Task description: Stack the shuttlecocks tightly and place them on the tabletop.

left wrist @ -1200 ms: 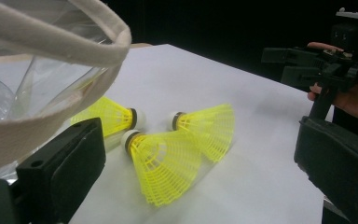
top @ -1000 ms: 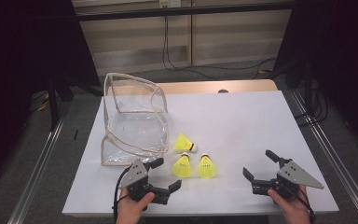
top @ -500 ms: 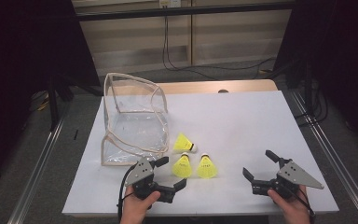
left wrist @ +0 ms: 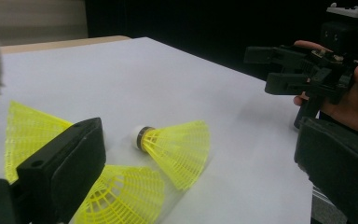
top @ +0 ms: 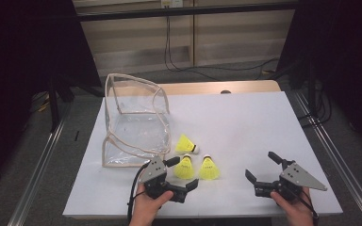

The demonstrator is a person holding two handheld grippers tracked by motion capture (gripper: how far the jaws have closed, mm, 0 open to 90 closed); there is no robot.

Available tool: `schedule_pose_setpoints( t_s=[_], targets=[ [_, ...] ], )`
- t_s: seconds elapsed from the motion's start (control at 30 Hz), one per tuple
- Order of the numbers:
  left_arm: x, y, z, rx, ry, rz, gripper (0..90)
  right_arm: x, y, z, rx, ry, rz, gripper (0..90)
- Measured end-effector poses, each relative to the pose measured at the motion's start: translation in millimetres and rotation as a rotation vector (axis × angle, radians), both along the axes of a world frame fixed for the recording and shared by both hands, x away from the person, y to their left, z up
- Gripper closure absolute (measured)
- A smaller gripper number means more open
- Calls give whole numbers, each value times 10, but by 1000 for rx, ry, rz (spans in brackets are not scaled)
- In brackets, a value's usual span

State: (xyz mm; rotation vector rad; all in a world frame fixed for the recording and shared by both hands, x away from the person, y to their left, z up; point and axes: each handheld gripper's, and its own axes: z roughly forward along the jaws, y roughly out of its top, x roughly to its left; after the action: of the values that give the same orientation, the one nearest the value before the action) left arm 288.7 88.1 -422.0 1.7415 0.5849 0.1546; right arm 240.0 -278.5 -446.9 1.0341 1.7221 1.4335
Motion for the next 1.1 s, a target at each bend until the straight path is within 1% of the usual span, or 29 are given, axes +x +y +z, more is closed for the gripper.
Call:
schedule_pose_setpoints(
  t_s=[0.2, 0.3, 0.4, 0.43, 0.47, 0.5, 0.53, 0.57, 0.6, 0.63, 0.67, 0.7, 0.73, 0.8, 0.87, 0.97, 1.07, 1.1],
  targets=[
    [33, -156, 19, 28, 11, -16, 21, -4, -6, 3, -2, 1, -4, 1],
    [44, -195, 42, 36, 8, -16, 21, -3, -10, 1, 1, -1, -5, 1],
    [76, -246, 84, 33, 12, -15, 18, -2, -15, -1, -1, 0, -5, 1],
    [106, -279, 112, 43, 21, -1, 18, -5, -15, -2, -2, 1, -6, 1],
    [106, -279, 112, 43, 21, -1, 18, -5, -15, -1, -2, 0, -6, 1],
    [142, -315, 121, 44, 44, 17, 18, -6, -15, -2, -1, -1, -6, 1],
    [142, -315, 121, 44, 44, 17, 23, -5, -15, -2, -1, -1, -6, 1],
    [168, -350, 127, 59, 44, 37, 21, -5, -14, -2, 0, 1, -6, 1],
    [173, -364, 133, 64, 40, 44, 19, -5, -15, -4, 0, 1, -7, 1],
    [177, -377, 143, 71, 44, 54, 17, -6, -17, -4, 1, 2, -8, 1],
    [183, -391, 149, 71, 53, 56, 15, -6, -19, -4, 0, 3, -7, 1],
    [183, -391, 149, 71, 53, 56, 15, -6, -19, -4, 0, 3, -7, 1],
    [183, -401, 159, 73, 66, 62, 15, -5, -24, -5, -1, 2, -7, 1],
    [176, -407, 156, 69, 72, 68, 15, -5, -25, -6, 2, 4, -8, 1],
    [168, -406, 154, 77, 66, 57, 16, -6, -26, -6, 2, 4, -8, 1],
    [152, -412, 152, 68, 65, 54, 20, -6, -26, -6, 2, 3, -8, 1],
    [128, -466, 168, 70, 56, 28, 20, -6, -24, -5, 0, 2, -8, 1],
    [128, -466, 168, 70, 56, 28, 21, -6, -24, -5, 0, 2, -8, 1]
  ],
)
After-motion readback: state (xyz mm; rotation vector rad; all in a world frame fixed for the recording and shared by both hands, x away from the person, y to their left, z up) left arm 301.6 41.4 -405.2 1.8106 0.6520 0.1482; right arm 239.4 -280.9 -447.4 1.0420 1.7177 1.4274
